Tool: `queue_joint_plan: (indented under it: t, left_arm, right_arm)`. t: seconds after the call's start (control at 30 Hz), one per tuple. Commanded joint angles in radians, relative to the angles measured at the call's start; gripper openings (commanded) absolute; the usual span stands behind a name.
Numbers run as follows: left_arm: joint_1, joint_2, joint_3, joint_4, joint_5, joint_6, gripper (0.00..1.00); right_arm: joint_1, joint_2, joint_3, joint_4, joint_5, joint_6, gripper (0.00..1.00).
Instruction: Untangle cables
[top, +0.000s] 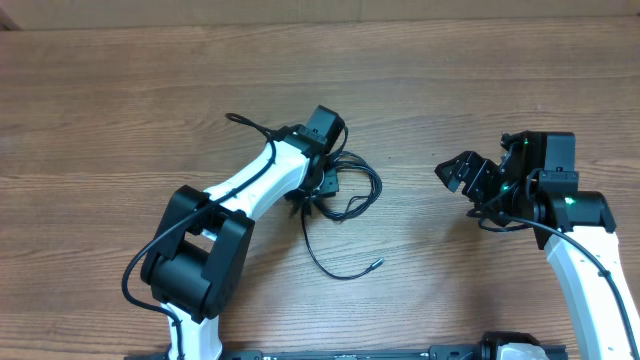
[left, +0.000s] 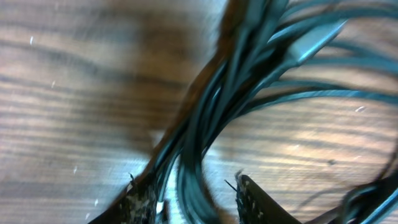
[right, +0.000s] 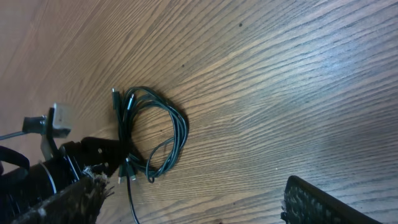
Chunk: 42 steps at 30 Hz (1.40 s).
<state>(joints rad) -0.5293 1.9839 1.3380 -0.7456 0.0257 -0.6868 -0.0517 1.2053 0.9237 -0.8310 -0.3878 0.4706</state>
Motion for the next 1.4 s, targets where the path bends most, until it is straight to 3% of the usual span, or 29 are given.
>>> queue_joint_plan:
  t: [0.0, 0.2, 0.37, 0.43, 0.57, 0.8, 1.03, 1.1, 1.23, 1.37]
  left_arm:
    - [-0.011, 0.004, 0.016, 0.019, 0.027, -0.013, 0.41]
    - [-0.007, 0.004, 0.016, 0.009, 0.022, 0.087, 0.42]
    - [-0.008, 0.008, 0.01, 0.005, 0.015, 0.089, 0.4]
    - [-0.008, 0.008, 0.004, -0.006, -0.01, 0.066, 0.32]
    - [-0.008, 0.008, -0.003, 0.006, -0.11, -0.052, 0.34]
    - [-0.013, 0.022, -0.013, 0.099, -0.095, -0.062, 0.33]
    - [-0.012, 0.071, -0.013, 0.065, -0.109, -0.054, 0.16]
    - [-0.012, 0.071, -0.012, 0.066, -0.14, -0.045, 0.04]
    - [-0.008, 0.06, 0.009, 0.063, -0.14, 0.075, 0.04]
    - [-0.007, 0.013, 0.164, -0.041, -0.07, 0.338, 0.04]
  right_arm:
    - [-0.002, -0.002, 0.032, 0.002, 0.005, 0.0, 0.91]
    - [-0.002, -0.002, 0.032, -0.032, 0.005, 0.0, 0.91]
    - [-0.002, -0.002, 0.032, -0.04, 0.005, -0.004, 0.91]
    - [-0.002, -0.002, 0.032, -0.04, 0.006, -0.007, 0.91]
    - [-0.002, -0.002, 0.032, -0.043, 0.006, -0.007, 0.91]
    - [-0.002, -0.002, 0.032, -0.047, 0.013, -0.007, 0.91]
    - [-0.002, -0.002, 0.032, -0.046, 0.02, -0.006, 0.91]
    - [-0.002, -0.002, 0.032, -0.046, 0.02, -0.006, 0.91]
    - [-0.002, -0.003, 0.032, -0.035, 0.019, -0.006, 0.91]
    - [-0.002, -0.003, 0.032, 0.0, -0.022, -0.007, 0.91]
